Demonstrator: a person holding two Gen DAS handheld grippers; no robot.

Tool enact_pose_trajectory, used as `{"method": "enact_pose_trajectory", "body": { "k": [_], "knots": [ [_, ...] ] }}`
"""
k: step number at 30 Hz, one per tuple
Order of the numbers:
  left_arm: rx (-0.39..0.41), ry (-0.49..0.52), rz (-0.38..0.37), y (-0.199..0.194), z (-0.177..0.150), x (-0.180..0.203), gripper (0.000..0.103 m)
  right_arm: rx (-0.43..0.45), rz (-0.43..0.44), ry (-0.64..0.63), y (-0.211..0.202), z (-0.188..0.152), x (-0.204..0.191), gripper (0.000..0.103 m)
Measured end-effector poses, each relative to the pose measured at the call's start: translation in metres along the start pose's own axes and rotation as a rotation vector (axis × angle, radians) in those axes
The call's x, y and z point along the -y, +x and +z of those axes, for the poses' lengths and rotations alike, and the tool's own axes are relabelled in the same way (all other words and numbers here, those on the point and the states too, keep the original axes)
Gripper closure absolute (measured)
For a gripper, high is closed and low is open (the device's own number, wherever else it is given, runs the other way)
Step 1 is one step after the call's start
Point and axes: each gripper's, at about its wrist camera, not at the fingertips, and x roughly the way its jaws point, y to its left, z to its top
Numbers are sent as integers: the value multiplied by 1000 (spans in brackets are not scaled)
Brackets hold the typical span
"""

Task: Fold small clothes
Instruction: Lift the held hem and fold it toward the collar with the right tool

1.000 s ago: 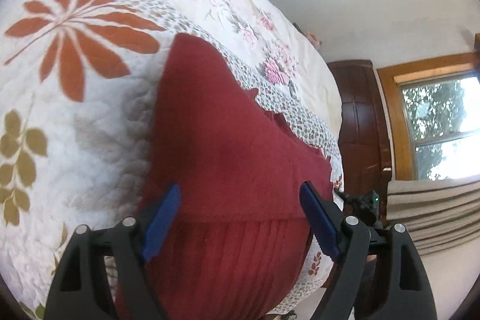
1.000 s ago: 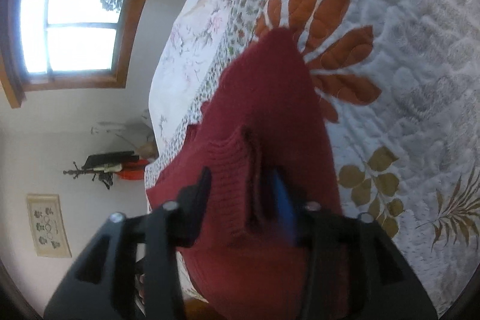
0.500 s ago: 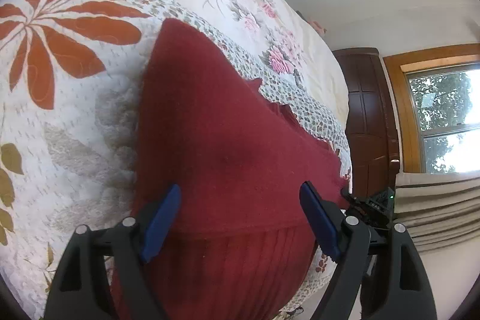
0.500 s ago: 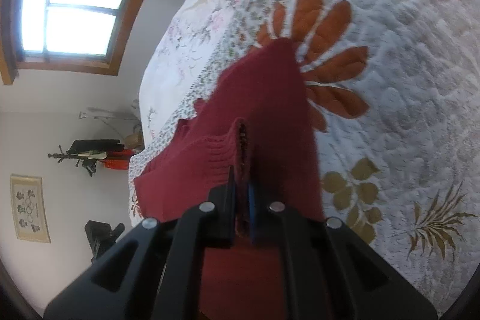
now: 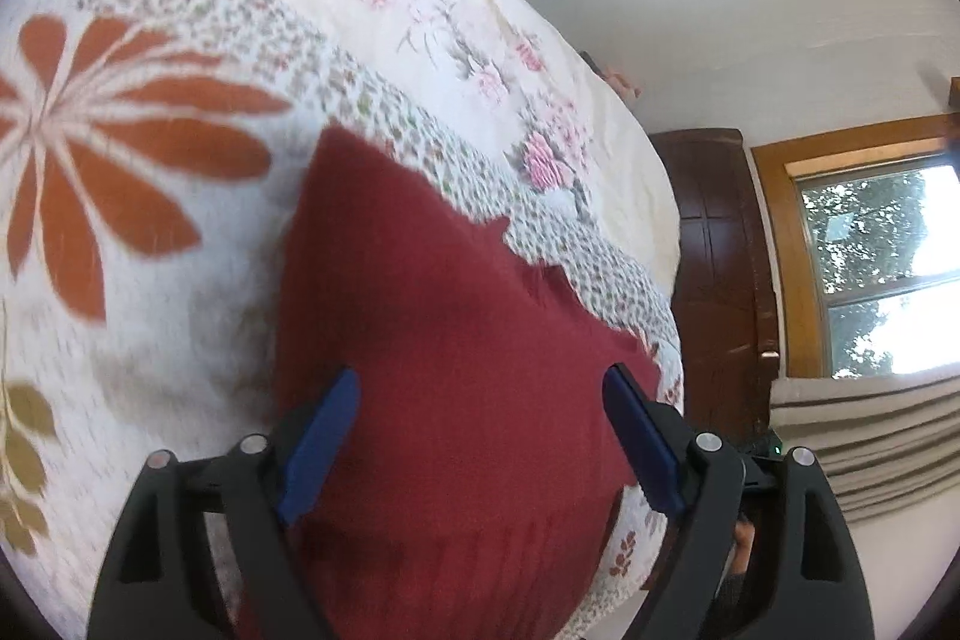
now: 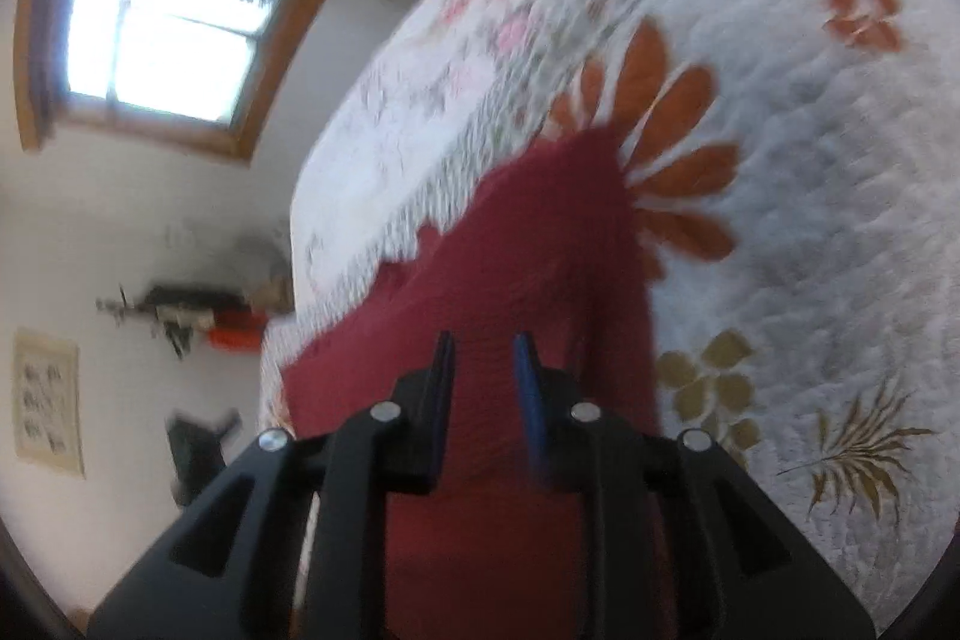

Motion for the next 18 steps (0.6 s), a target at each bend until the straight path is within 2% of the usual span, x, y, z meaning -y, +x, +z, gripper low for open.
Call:
{"method": "enact_pose_trajectory", "body": {
  "k": [2,3,5,7,8,9,10,14,16,18],
  "knots": [
    [-27,-14,21,12,8,-5,18,-41,-40,19,19,-3,10,85],
    [-50,-24,34,19,10,-9,18,-44,-51,33,24,-3,19,94],
    [-94,-30,65,32,9,-17,19,-33,-45,94,26,-2,37,102],
    [-93,-30,74,29,4,-21,19,2,-44,105,14,-3,41,97],
    [-81,-34,62,23,1,-22,18,10,-46,98,9,-5,39,87],
    [-70,-34,46,15,-4,-22,17,18,-57,81,1,-8,35,70],
    [-66,-29,40,10,-8,-22,16,23,-56,63,-5,-11,32,66],
    [-49,-14,29,-12,-29,-27,14,-9,-32,19,-2,-22,24,65],
    [-65,-27,28,-12,-44,-35,13,-30,-50,31,10,-25,30,63],
    [-97,-24,64,-5,-56,-42,13,-28,-86,51,14,-27,39,65]
  ]
}}
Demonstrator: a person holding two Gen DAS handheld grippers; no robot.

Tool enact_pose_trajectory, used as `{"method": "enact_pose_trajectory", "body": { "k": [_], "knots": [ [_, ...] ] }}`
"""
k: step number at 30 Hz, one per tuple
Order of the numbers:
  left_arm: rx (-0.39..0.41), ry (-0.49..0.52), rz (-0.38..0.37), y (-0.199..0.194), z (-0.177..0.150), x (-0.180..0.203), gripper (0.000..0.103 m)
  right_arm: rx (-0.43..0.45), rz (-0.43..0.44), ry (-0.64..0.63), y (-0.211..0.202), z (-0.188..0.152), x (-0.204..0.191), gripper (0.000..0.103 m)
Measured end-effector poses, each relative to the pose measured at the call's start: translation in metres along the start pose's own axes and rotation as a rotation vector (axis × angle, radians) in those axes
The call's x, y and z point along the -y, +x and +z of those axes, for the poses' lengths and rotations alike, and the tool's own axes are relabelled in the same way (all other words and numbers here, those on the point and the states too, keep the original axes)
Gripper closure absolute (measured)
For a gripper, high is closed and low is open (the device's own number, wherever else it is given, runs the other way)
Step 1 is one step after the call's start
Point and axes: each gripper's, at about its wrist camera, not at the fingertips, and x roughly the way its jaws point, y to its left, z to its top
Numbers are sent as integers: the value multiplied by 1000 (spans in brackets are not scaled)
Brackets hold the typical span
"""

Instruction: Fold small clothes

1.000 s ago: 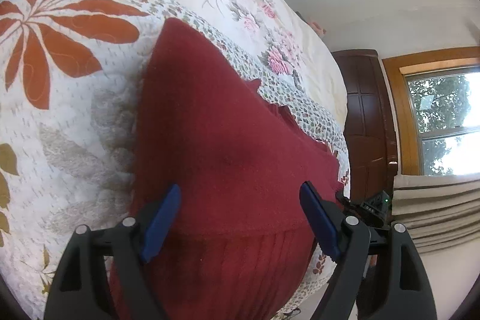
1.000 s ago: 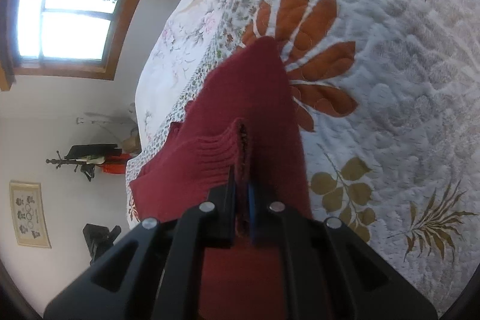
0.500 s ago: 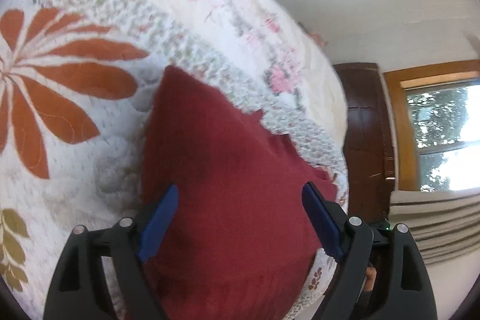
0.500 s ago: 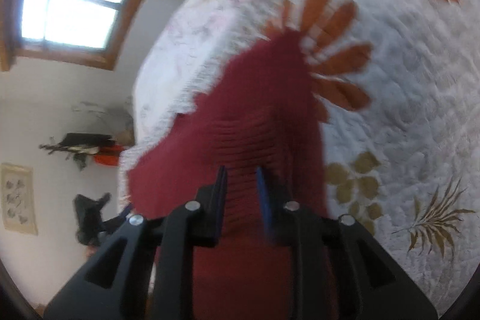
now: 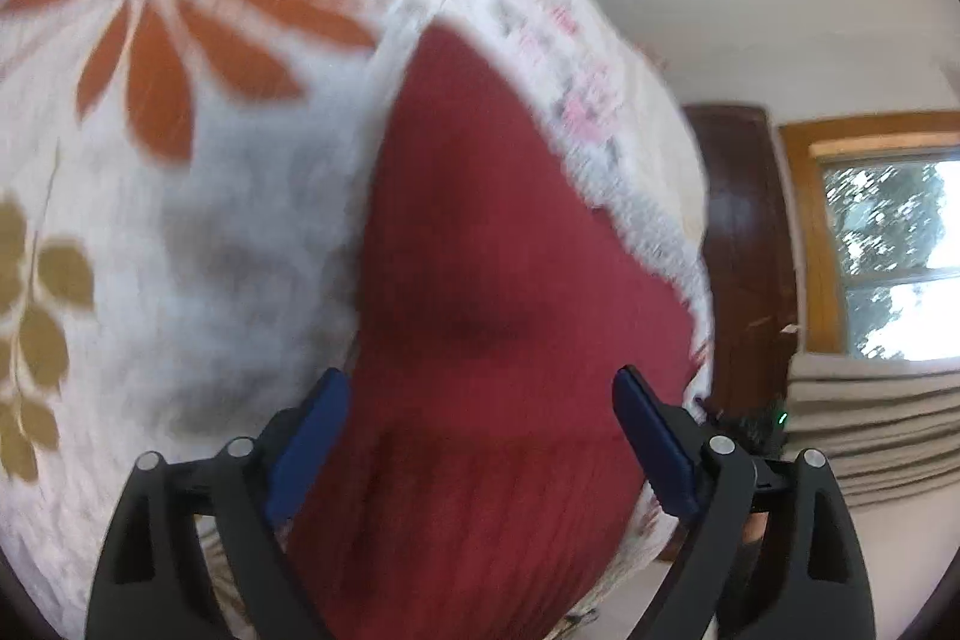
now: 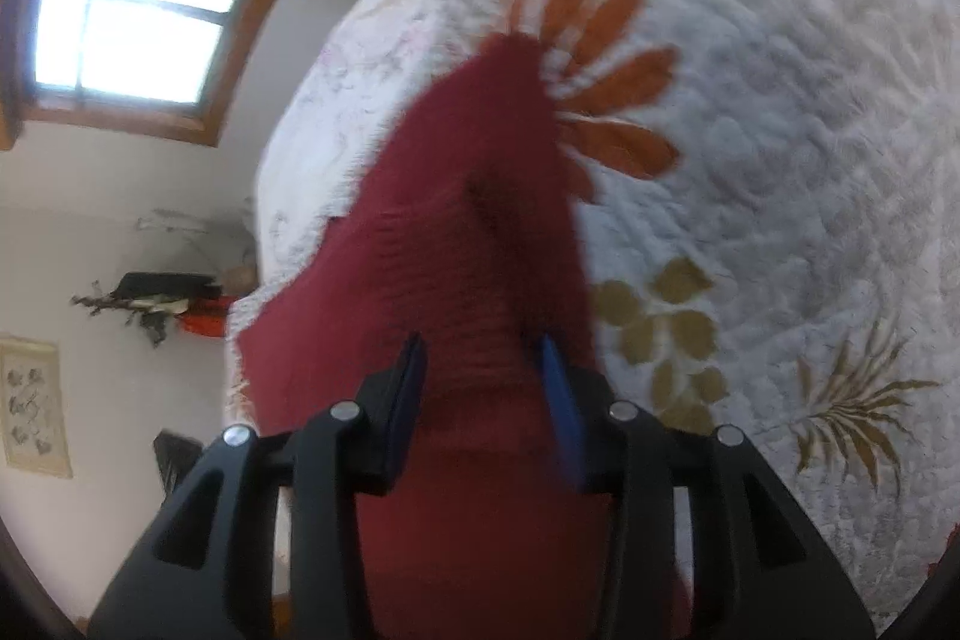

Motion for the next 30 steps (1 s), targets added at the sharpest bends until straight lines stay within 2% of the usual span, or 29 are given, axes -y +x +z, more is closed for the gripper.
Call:
{"method": "enact_pose_trajectory", "body": {
  "k": [1,3,4,6,8,13,15,19,21,24,27,30],
  "knots": [
    [-15,-2,18,3,-6,-4,13,20,-15,24,-3,-2,9,64],
    [-34,-20,28,4,-17,-14,13,49,-26,47,-14,-8,17,55],
    [-31,-30,28,0,-22,-18,13,61,-23,38,-23,-15,20,53],
    [-21,-24,8,-15,-39,-24,12,59,9,-9,-41,-35,21,41],
    [-32,-2,-5,-28,-59,-32,12,33,8,-66,-51,-61,23,33],
    [-61,-35,12,-55,-127,-78,11,-91,-67,-166,-60,-139,46,31],
    [-74,-46,37,-61,-155,-95,11,-144,-79,-172,-59,-173,62,31],
    [-117,-71,57,-58,-210,-126,11,-207,-101,-134,-58,-220,100,31],
    [-131,-77,67,-51,-226,-139,12,-247,-98,-103,-53,-237,119,31],
    [-127,-108,37,-42,-241,-153,11,-288,-104,-80,-43,-258,141,30],
    [-146,-112,16,-34,-247,-159,12,-311,-87,-81,-34,-269,147,30],
    [-165,-73,-8,-33,-251,-151,14,-326,-60,-104,-27,-282,143,29]
  ]
}}
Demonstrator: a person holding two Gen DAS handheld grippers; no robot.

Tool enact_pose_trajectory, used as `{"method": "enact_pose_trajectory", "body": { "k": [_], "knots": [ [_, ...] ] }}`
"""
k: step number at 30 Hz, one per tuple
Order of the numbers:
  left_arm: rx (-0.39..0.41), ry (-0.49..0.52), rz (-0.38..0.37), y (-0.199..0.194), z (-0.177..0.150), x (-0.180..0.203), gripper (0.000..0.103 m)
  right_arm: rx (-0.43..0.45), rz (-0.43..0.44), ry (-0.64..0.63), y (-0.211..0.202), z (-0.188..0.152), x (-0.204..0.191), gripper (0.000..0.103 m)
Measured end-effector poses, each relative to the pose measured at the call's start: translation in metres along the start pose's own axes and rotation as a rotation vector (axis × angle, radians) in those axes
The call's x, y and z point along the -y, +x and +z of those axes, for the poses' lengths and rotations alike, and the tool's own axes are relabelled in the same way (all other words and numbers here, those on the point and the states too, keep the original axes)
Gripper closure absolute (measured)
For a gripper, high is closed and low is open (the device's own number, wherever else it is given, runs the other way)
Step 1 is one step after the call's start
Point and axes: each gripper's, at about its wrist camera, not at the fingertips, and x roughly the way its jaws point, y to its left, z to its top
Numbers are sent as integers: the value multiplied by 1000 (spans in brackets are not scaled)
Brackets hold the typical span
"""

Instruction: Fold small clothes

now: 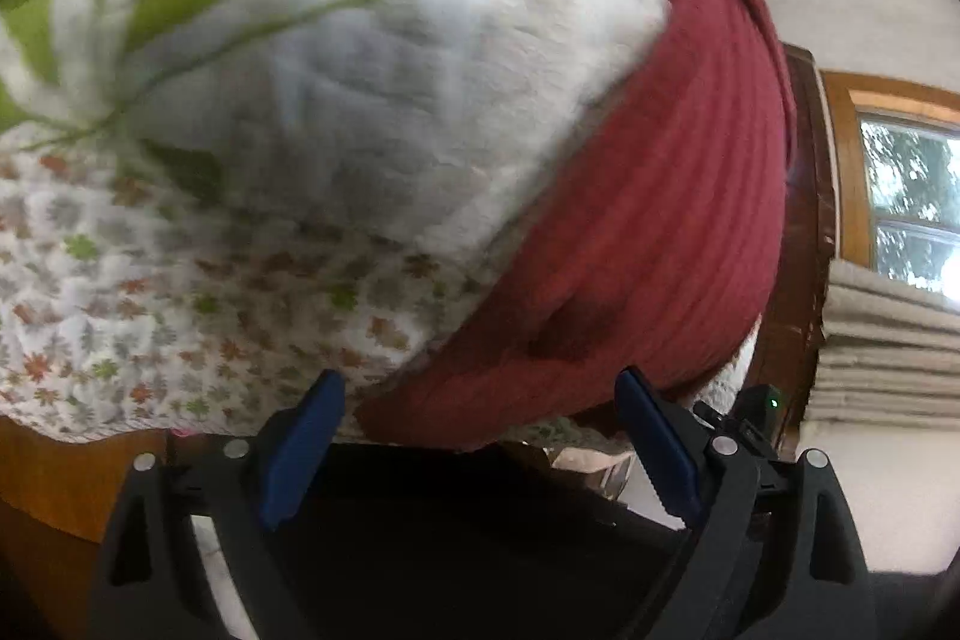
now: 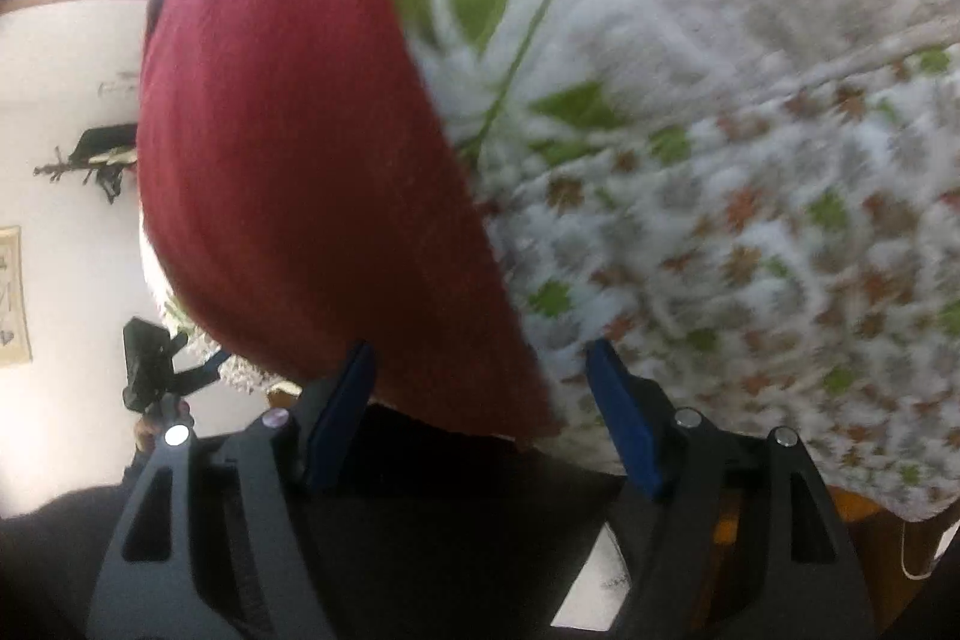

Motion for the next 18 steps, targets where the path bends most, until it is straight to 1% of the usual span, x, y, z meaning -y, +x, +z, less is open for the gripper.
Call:
{"method": "enact_pose_trajectory", "body": {
  "k": [2,4,6,7,8,10,11,12,14,17,18],
  "knots": [
    [-6,44,-15,0,-2,15,15,-8,5,-13,8,-5,-2,29],
    [-17,69,9,4,-2,23,15,-14,3,-16,17,-9,-2,29],
    [-32,63,46,10,0,20,14,-14,4,-15,24,-13,-3,29],
    [-34,54,80,13,1,16,14,-15,7,-15,27,-10,-13,29],
    [-33,47,95,17,3,20,14,-19,19,-19,28,-8,-22,30],
    [-35,39,87,20,6,22,15,-19,32,-45,27,-10,-32,31],
    [-38,49,76,22,6,26,27,-18,33,-49,26,-12,-36,33],
    [-48,65,57,25,8,32,44,-17,33,-49,25,-13,-33,37],
    [-80,75,53,35,11,37,46,-13,36,-29,21,-11,-21,43],
    [-92,69,37,39,13,35,46,-14,53,-8,25,-9,-17,45],
    [-96,67,34,40,13,37,48,-22,48,-21,25,-10,-20,48]
  ]
}}
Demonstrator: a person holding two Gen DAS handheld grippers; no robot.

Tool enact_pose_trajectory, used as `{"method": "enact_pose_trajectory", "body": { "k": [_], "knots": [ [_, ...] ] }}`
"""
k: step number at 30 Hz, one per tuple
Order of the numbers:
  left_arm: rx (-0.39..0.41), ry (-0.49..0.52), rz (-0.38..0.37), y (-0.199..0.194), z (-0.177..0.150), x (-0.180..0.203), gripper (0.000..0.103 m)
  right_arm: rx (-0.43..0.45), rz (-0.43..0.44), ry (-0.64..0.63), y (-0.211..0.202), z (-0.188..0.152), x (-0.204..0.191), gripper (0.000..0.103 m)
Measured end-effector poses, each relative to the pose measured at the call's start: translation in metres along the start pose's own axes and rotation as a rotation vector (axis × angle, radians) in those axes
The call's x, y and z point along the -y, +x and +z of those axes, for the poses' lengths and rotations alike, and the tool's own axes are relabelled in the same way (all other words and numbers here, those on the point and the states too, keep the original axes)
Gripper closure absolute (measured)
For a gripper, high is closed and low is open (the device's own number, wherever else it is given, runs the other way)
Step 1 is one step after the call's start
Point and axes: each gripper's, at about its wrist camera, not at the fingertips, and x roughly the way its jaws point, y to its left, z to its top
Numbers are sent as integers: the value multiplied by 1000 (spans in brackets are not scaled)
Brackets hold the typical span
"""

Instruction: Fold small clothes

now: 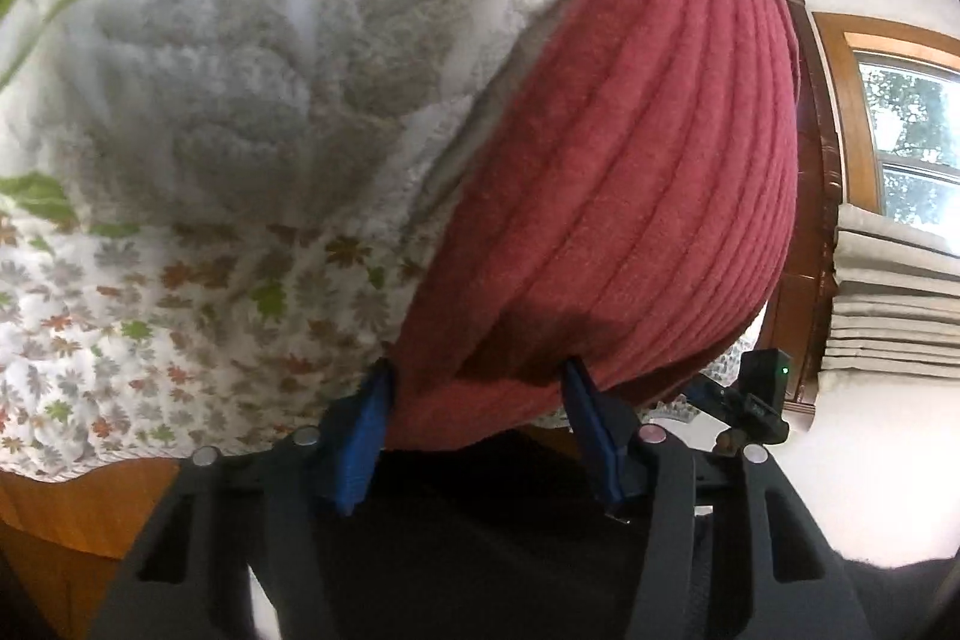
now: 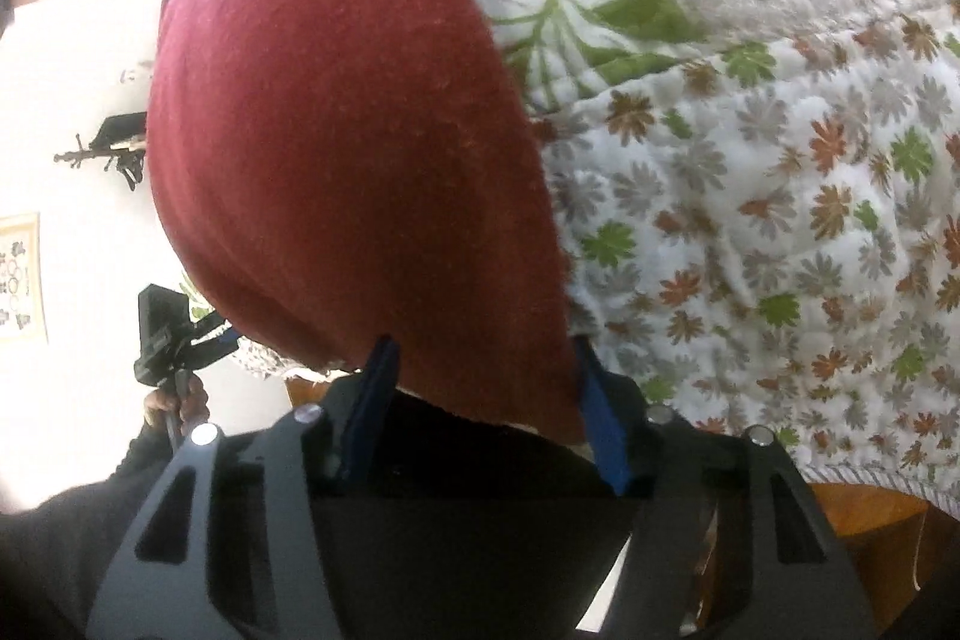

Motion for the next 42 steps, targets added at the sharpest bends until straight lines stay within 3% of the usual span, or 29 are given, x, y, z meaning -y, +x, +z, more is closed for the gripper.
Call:
{"method": "enact_pose_trajectory", "body": {
  "k": [1,2,4,5,9,11,12,14,16,17,18,19,22,24,29,37,42],
  "knots": [
    [-1,3,-1,-1,1,1,51,-7,-10,-11,1,0,-2,51],
    [-6,16,3,-2,0,3,61,-17,-21,-24,1,-2,-5,61],
    [-13,24,13,-3,-3,1,79,-35,13,-14,-9,-3,-4,91],
    [-14,24,9,-6,-6,-1,87,-42,36,-6,-13,-4,-3,96],
    [8,17,-36,-18,-18,-8,92,-46,70,-13,-23,-5,-1,96],
    [14,11,-45,-20,-19,-10,90,-42,66,-12,-20,-3,-1,86],
    [18,7,-39,-19,-18,-11,80,-42,65,-5,-14,-3,-6,72],
    [26,-37,-53,-15,-16,-17,57,-48,63,10,-8,1,-7,53],
    [29,-40,-63,-11,-14,-17,56,-59,44,10,3,4,-9,59],
    [30,-34,-60,-9,-12,-16,60,-64,42,18,6,3,-9,72],
    [25,-30,-49,-8,-13,-14,80,-65,37,32,6,3,-6,93],
    [17,-28,-42,-8,-13,-14,92,-66,44,40,6,2,-9,97],
    [21,-32,-54,-13,-16,-9,97,-49,83,54,-10,-7,-7,97],
    [42,-55,-106,-23,-20,-12,98,-36,109,59,-19,-10,-7,97],
    [96,-77,-212,-49,-31,-10,98,87,232,102,-66,-18,-9,98],
    [299,-164,-514,-113,-39,-6,98,247,429,112,-128,-9,-32,98],
    [396,-206,-638,-126,-18,6,98,314,516,109,-147,32,-48,98]
  ]
}}
